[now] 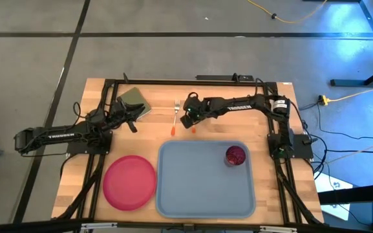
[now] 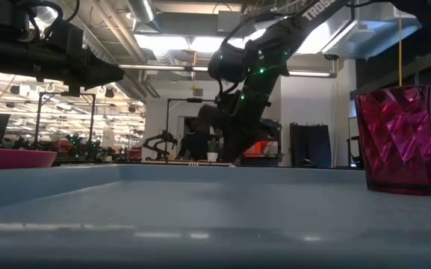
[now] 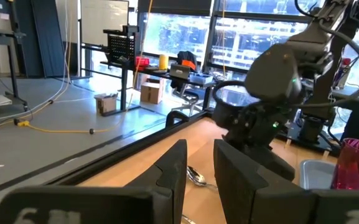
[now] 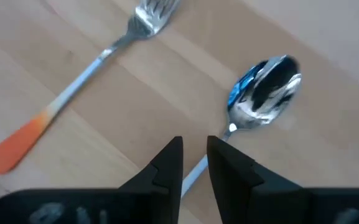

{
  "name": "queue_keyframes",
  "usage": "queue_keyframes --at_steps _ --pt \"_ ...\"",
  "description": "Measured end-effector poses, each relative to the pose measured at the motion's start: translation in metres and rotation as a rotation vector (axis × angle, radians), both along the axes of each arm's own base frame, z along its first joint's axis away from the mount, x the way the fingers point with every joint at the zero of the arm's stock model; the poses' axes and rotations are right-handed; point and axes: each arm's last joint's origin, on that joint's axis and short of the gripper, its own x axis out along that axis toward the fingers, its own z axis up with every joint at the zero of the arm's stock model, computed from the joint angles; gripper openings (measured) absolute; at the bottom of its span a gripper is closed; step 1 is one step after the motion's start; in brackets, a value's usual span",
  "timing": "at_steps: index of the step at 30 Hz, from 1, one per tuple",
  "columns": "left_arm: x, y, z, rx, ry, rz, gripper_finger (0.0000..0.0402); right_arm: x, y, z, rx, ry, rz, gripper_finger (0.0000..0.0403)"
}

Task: Pick and place plate/cup/fork/spoon on tray
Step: Put the orange spoon on the blue serving tray at the bottom of the red glass

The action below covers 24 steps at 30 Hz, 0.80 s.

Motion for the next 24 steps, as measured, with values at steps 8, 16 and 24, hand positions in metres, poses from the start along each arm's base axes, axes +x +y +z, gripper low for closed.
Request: queue_keyframes --at_steps 8,16,24 --pt "0.0 0.0 0.0 0.0 0.0 0.0 0.0073 -0.006 0.003 -0.004 0.04 0.044 -0.118 0.0078" --pt "0.0 0.0 0.0 0.0 0.0 0.0 0.0073 -0.003 0.003 -0.009 0.07 -0.002 -0.128 0.0078" --pt "0.0 0.0 0.0 0.0 0.0 0.0 0.0073 -0.002 0.003 -0.01 0.07 -0.004 -0.127 0.0078"
